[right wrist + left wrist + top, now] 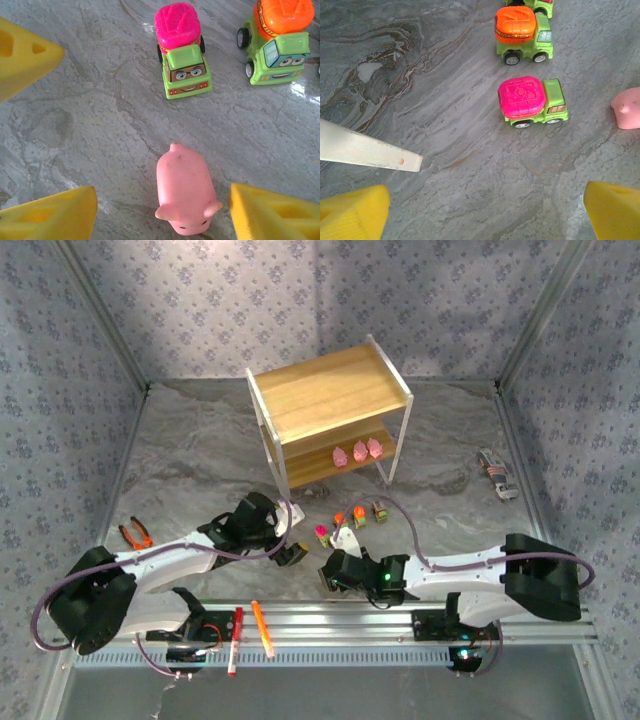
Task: Place and organize the plastic toys onto the shelf
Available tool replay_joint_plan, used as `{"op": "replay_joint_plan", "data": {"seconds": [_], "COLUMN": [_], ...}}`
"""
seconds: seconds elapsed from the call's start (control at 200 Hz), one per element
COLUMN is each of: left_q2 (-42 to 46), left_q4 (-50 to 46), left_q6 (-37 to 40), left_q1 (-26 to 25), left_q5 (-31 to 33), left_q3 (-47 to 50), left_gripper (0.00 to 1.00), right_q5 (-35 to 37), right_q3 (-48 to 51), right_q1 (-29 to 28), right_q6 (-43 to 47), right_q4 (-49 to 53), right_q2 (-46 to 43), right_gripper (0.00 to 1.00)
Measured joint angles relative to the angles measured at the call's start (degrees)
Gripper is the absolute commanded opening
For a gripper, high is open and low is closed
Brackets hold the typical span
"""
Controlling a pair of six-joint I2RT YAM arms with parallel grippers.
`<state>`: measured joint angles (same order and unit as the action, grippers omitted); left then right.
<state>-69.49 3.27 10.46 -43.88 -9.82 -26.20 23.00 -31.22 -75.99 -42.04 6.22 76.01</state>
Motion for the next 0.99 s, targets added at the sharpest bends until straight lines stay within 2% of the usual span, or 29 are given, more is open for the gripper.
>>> {"op": "replay_joint_plan", "data": {"seconds": [0.994], "left_q2": [0.0], "left_q4": [0.0], "left_q6": [0.0], "left_q1": [0.0], "left_q5": [0.0], "left_q3": [0.0], "left_gripper": [0.99], "right_q5": [2.7], "right_q3": [3.7], "right_q1": [-1.4], "right_q6": [-0.6], "right_q4": [-4.2], "right_q2": [1.6], "right_gripper": [0.57]}}
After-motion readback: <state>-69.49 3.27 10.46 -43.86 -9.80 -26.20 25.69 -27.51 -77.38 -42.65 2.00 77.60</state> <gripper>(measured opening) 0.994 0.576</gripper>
